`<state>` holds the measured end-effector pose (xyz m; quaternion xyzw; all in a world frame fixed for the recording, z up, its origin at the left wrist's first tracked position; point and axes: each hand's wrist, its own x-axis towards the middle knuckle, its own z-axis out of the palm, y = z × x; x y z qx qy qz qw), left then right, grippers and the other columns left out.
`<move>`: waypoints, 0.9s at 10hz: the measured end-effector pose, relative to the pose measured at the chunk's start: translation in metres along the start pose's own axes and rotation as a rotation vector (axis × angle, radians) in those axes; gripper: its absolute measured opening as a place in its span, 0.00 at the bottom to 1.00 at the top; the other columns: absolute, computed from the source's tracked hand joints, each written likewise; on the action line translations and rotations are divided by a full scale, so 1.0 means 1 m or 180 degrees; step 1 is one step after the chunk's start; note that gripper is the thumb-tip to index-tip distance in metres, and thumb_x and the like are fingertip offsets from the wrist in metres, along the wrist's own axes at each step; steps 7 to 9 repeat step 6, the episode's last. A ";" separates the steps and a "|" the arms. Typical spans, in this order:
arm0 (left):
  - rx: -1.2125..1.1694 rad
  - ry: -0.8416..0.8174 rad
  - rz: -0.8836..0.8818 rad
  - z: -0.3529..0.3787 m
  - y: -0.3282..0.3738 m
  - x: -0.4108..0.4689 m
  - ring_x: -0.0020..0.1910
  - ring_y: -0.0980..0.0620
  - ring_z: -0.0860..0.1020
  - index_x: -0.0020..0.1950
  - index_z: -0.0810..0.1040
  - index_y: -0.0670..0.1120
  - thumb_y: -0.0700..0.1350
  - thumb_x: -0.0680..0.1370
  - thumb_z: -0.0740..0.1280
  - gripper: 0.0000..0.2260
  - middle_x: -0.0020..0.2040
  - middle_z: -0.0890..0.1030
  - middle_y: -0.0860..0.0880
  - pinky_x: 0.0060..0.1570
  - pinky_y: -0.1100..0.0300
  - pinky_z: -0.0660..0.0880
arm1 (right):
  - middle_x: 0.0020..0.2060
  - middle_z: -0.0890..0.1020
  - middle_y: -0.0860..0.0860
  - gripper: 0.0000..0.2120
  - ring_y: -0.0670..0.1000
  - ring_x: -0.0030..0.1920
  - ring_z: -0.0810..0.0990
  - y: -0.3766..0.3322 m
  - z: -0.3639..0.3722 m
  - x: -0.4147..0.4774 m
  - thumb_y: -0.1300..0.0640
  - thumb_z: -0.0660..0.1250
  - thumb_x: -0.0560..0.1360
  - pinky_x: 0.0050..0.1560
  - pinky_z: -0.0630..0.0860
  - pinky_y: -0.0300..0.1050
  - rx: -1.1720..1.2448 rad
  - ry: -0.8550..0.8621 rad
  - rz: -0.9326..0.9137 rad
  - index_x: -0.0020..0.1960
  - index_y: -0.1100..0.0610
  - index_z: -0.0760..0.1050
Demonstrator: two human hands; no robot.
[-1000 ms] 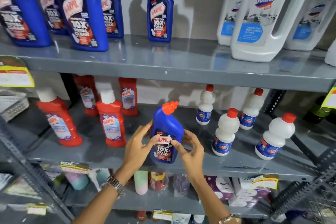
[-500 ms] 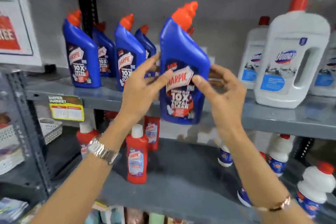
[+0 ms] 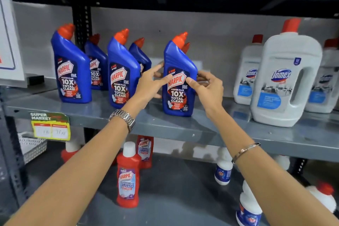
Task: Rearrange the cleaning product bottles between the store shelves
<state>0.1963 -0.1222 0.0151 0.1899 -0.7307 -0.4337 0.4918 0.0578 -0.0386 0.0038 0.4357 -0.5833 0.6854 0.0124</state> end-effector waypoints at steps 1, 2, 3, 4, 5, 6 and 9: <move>-0.0023 0.0026 -0.0040 0.000 -0.006 0.002 0.52 0.52 0.76 0.69 0.65 0.53 0.46 0.76 0.66 0.22 0.55 0.76 0.47 0.37 0.57 0.78 | 0.45 0.84 0.51 0.18 0.51 0.45 0.83 0.007 0.001 0.001 0.48 0.74 0.65 0.50 0.81 0.58 -0.0016 -0.0037 0.0062 0.52 0.50 0.78; -0.0091 0.0128 0.0025 0.002 -0.010 0.001 0.49 0.54 0.77 0.68 0.67 0.53 0.46 0.76 0.66 0.21 0.54 0.77 0.49 0.36 0.59 0.78 | 0.45 0.83 0.50 0.17 0.50 0.46 0.82 0.008 0.000 0.003 0.47 0.74 0.66 0.51 0.80 0.58 0.0009 -0.0124 0.0118 0.52 0.49 0.77; -0.0114 0.0269 0.0016 0.005 -0.015 0.000 0.52 0.52 0.78 0.68 0.68 0.53 0.48 0.76 0.66 0.20 0.56 0.78 0.49 0.39 0.56 0.80 | 0.47 0.82 0.49 0.20 0.50 0.48 0.82 0.009 0.000 0.001 0.47 0.73 0.66 0.52 0.80 0.58 0.0060 -0.0164 0.0169 0.55 0.51 0.76; -0.0124 0.0326 0.0011 0.009 -0.018 -0.002 0.53 0.51 0.77 0.67 0.69 0.53 0.48 0.76 0.65 0.20 0.57 0.78 0.49 0.45 0.51 0.80 | 0.48 0.82 0.49 0.19 0.49 0.48 0.82 0.011 0.000 0.001 0.47 0.73 0.67 0.53 0.80 0.58 0.0135 -0.0193 0.0173 0.55 0.51 0.75; -0.0078 0.0302 -0.0113 0.009 -0.016 -0.001 0.54 0.52 0.76 0.67 0.68 0.52 0.48 0.76 0.64 0.19 0.60 0.77 0.48 0.45 0.53 0.79 | 0.50 0.82 0.50 0.17 0.49 0.49 0.81 0.010 0.000 0.001 0.49 0.73 0.68 0.54 0.80 0.58 0.0216 -0.0290 0.0200 0.55 0.50 0.75; 0.0361 0.0669 -0.0047 0.006 -0.020 -0.003 0.57 0.53 0.76 0.66 0.68 0.56 0.53 0.76 0.64 0.18 0.61 0.78 0.52 0.55 0.48 0.76 | 0.51 0.82 0.50 0.16 0.50 0.51 0.80 0.015 -0.004 0.001 0.52 0.70 0.71 0.57 0.78 0.60 0.0250 -0.0203 0.0223 0.58 0.49 0.74; 0.0361 0.0669 -0.0047 0.006 -0.020 -0.003 0.57 0.53 0.76 0.66 0.68 0.56 0.53 0.76 0.64 0.18 0.61 0.78 0.52 0.55 0.48 0.76 | 0.51 0.82 0.50 0.16 0.50 0.51 0.80 0.015 -0.004 0.001 0.52 0.70 0.71 0.57 0.78 0.60 0.0250 -0.0203 0.0223 0.58 0.49 0.74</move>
